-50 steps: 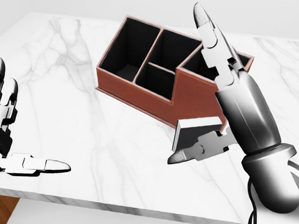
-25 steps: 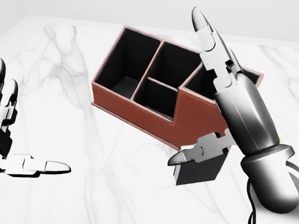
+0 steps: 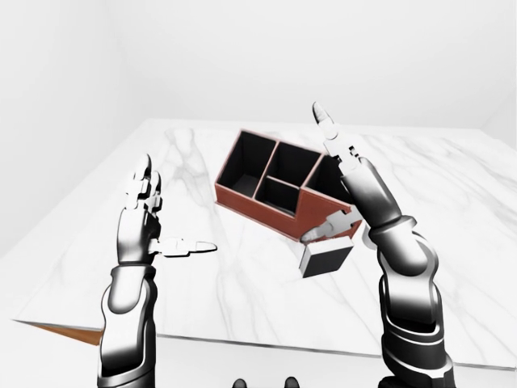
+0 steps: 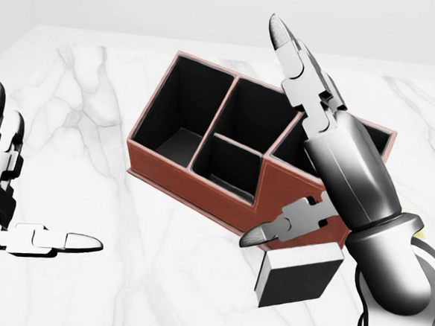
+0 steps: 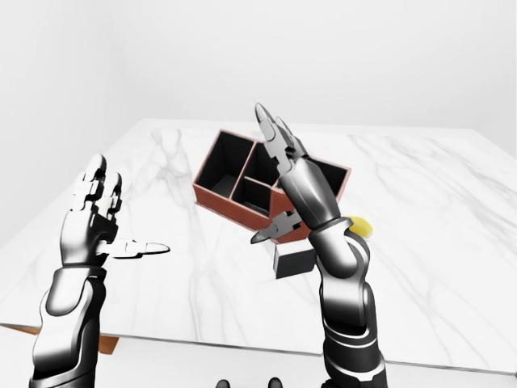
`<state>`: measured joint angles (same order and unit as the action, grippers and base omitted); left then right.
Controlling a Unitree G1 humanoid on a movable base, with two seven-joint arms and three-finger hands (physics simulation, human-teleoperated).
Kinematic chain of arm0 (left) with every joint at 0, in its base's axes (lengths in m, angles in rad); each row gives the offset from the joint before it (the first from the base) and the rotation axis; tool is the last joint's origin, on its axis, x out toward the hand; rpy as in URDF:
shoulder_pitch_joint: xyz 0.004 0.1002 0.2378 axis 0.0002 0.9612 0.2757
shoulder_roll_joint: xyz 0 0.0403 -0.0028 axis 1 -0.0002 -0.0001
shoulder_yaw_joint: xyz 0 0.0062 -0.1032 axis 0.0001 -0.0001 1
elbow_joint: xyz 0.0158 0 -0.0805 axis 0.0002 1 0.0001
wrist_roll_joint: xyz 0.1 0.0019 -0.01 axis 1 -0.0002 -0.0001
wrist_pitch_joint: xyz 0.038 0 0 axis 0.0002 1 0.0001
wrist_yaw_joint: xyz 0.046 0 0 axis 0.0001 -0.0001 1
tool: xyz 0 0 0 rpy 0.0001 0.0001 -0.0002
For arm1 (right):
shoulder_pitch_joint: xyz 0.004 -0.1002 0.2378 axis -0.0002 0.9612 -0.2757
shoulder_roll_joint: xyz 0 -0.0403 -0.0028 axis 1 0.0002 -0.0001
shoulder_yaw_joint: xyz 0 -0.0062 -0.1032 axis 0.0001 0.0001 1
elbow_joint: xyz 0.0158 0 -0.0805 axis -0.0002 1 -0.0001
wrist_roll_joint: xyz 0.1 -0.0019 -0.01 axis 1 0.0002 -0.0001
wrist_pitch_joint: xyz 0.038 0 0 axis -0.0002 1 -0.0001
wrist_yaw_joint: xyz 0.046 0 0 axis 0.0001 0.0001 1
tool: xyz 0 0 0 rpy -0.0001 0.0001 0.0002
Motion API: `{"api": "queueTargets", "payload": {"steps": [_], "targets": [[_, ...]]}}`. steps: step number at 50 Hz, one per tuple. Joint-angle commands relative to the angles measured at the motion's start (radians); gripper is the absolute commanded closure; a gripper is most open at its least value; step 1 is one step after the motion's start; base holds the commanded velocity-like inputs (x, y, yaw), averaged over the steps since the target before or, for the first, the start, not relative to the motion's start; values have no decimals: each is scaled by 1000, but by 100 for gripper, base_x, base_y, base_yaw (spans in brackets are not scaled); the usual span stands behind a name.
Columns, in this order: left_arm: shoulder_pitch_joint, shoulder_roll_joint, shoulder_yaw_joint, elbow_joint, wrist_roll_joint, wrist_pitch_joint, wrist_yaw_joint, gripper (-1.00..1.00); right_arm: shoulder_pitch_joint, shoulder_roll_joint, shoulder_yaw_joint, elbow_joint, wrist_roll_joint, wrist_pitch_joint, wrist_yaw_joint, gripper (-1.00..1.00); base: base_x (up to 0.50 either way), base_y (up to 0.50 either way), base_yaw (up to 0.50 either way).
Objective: Pick up the book and place it in the right compartment of the caddy.
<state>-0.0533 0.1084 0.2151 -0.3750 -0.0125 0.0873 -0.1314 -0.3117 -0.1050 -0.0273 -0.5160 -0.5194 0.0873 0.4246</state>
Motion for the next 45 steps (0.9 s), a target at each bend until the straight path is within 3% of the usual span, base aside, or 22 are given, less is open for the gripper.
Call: {"api": "queueTargets", "payload": {"steps": [1,16,31,33,34,37,42,45], "targets": [[8,-4,2,-22,-2,0,-2,-100,0,3,3,-6,-3,0,2,-100,18,2,0],[11,-3,8,1,-6,0,0,-100,32,5,11,-52,11,0,26,-100,9,1,0],[12,-6,-1,43,-5,0,5,-100,83,-1,29,-141,-156,0,24,-100,0,0,0],[11,-5,-2,47,-6,0,6,-100,89,-1,24,-135,-191,-43,15,-100,0,0,0],[11,-6,-2,49,-6,0,6,-100,101,-13,24,-125,-212,-98,10,-100,0,0,0],[10,-5,-2,56,-8,0,7,-100,134,-14,22,-115,-256,-175,23,-100,0,0,0],[8,-6,-5,72,-7,0,10,-100,176,-8,12,-112,-340,-175,34,-100,0,0,0],[2,-4,-8,80,-6,0,12,-100,207,0,13,-132,-390,-175,53,-87,0,0,0]]}}
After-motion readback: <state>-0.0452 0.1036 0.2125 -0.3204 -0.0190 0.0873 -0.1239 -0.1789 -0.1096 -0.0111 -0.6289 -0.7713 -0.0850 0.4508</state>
